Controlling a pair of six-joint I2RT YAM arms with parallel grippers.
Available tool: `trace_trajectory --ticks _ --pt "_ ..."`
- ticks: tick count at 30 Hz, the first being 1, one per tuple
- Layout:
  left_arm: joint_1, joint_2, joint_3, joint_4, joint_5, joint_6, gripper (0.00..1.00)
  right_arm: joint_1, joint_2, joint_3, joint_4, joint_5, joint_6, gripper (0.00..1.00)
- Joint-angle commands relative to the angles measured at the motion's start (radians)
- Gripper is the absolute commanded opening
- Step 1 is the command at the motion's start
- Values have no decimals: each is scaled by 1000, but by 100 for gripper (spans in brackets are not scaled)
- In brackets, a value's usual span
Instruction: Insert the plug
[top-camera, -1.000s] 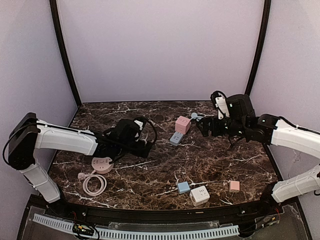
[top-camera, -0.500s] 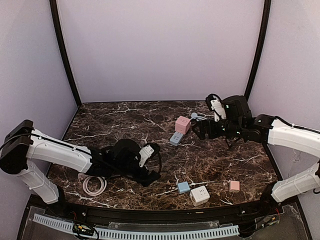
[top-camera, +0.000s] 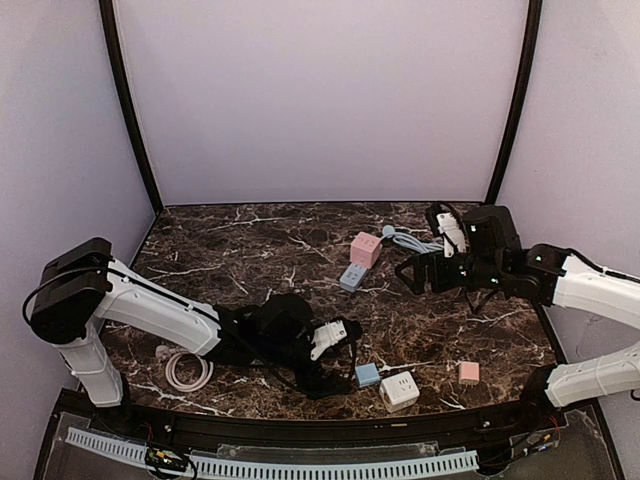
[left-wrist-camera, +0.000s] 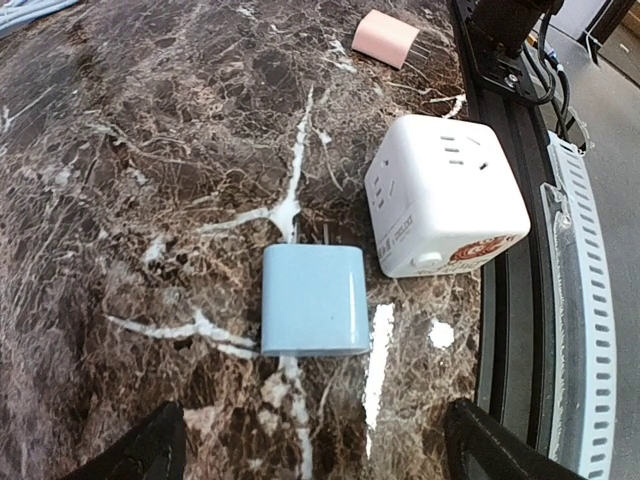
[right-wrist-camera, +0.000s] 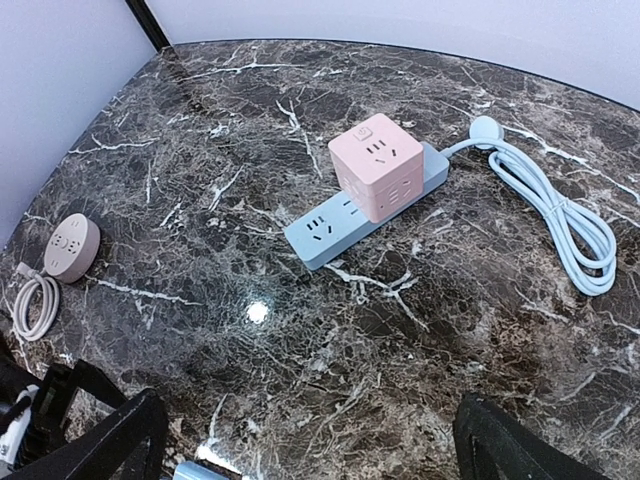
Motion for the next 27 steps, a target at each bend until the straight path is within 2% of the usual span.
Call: trace_trajectory --ticks 1,9,18,27 --pt "-18 60 58 1 3 46 88 4 -39 -32 -16 -9 15 99" --pt "-29 155 83 113 -40 22 82 5 -59 -44 -22 -20 5 99" --pt "-50 219 135 114 -50 29 69 5 -57 -50 -15 -23 0 99" --pt "-77 249 172 85 -228 32 44 5 -45 -55 0 -24 -2 99"
